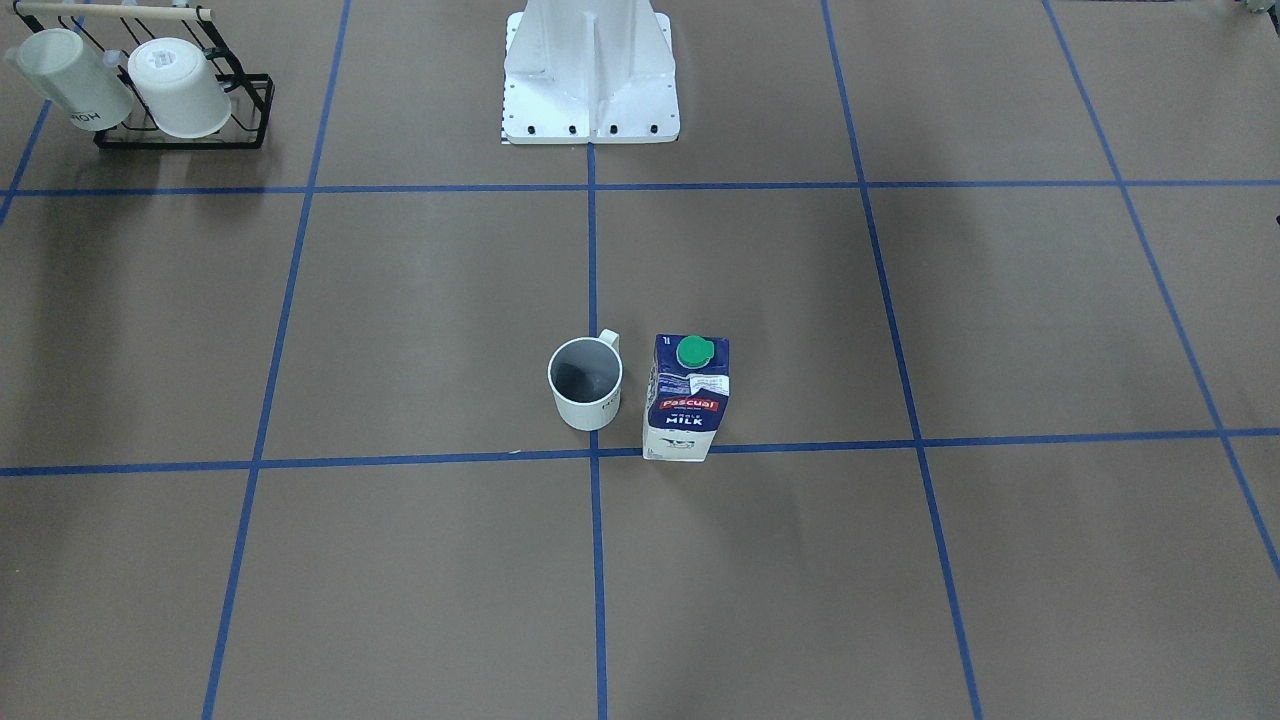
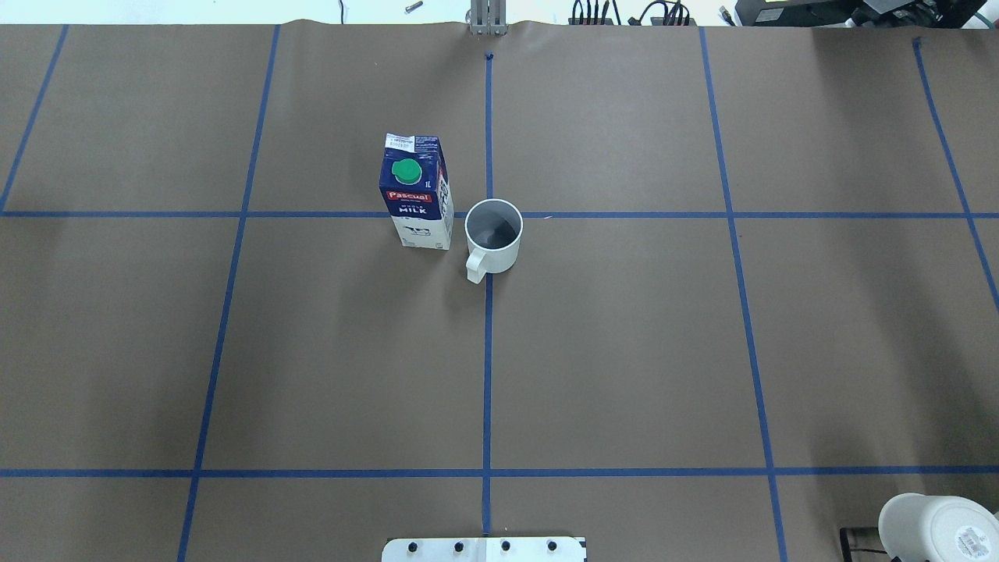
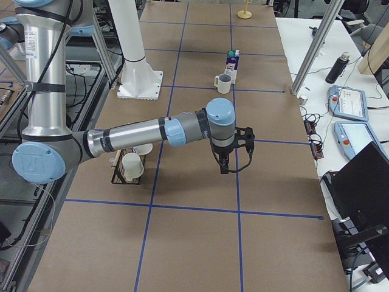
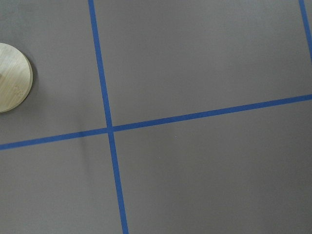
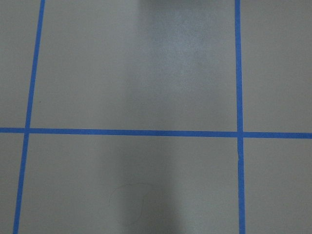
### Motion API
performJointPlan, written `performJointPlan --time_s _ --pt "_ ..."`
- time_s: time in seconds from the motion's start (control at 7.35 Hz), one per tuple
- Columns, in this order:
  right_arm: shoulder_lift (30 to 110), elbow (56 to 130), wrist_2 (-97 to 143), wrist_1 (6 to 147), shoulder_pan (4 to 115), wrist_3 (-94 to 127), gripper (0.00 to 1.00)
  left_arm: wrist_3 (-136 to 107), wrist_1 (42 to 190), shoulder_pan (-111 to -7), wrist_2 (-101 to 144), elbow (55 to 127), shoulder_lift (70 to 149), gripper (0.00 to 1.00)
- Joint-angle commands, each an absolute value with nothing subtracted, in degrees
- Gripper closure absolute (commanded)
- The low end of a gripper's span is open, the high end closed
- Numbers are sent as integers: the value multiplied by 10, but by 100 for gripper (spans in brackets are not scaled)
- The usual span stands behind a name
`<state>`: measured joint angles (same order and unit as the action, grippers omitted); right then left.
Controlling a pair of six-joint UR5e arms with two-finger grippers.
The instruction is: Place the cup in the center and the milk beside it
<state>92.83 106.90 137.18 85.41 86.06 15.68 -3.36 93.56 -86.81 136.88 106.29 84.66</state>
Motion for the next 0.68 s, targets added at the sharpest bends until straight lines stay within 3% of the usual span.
performJointPlan --time_s 0.0,0.54 --pt "934 1081 1358 850 864 157 0 -31 975 -869 1370 1061 814 2" --pt "937 1085 1335 846 863 163 0 -39 975 -871 1372 1055 824 2"
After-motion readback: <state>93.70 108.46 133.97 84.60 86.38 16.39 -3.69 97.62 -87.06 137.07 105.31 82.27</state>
